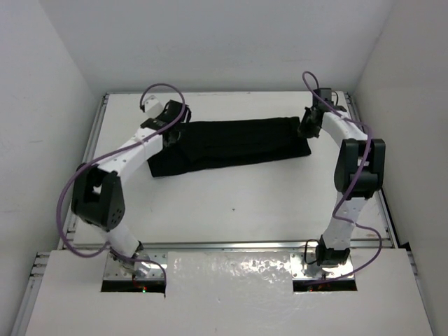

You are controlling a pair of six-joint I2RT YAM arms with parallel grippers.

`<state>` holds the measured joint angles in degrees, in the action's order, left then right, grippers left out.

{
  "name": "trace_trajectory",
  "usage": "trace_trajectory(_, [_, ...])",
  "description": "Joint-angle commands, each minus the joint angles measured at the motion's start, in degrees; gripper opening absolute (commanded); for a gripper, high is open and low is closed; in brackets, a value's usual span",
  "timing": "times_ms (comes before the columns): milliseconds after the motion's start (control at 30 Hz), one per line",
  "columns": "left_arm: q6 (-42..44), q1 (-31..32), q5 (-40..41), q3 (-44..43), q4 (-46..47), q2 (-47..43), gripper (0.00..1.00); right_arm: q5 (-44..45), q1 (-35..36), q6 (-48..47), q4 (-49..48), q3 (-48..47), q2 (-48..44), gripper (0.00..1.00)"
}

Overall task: Fold and stack the t-shirts
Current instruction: Fold the other side of the tshirt into a rectangle

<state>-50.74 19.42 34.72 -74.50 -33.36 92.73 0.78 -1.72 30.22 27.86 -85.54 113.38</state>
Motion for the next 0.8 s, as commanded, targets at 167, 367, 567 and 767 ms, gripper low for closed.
trace_trajectory(167, [1.3, -2.9, -1.3, -8.6, -2.2, 10.6, 0.11, -0.6, 0.2, -0.9, 2.6, -11.0, 8.6, 0.00])
trace_trajectory(367, [1.4, -7.0, -3.6, -11.9, -0.7, 15.4, 0.03, -0.5, 0.3, -2.2, 4.9, -19.0, 15.7, 0.00])
trace_trajectory(567, [4.5, -8.5, -4.7, -19.0, 1.0, 20.2, 0.00, -0.2, 0.4, -2.5, 4.3, -20.3, 17.9, 0.24])
trace_trajectory(767, [8.6, -9.0, -12.7, -17.4, 4.3, 20.5, 0.00, -0.6, 0.9, -3.2, 3.6, -22.0, 18.0, 0.57])
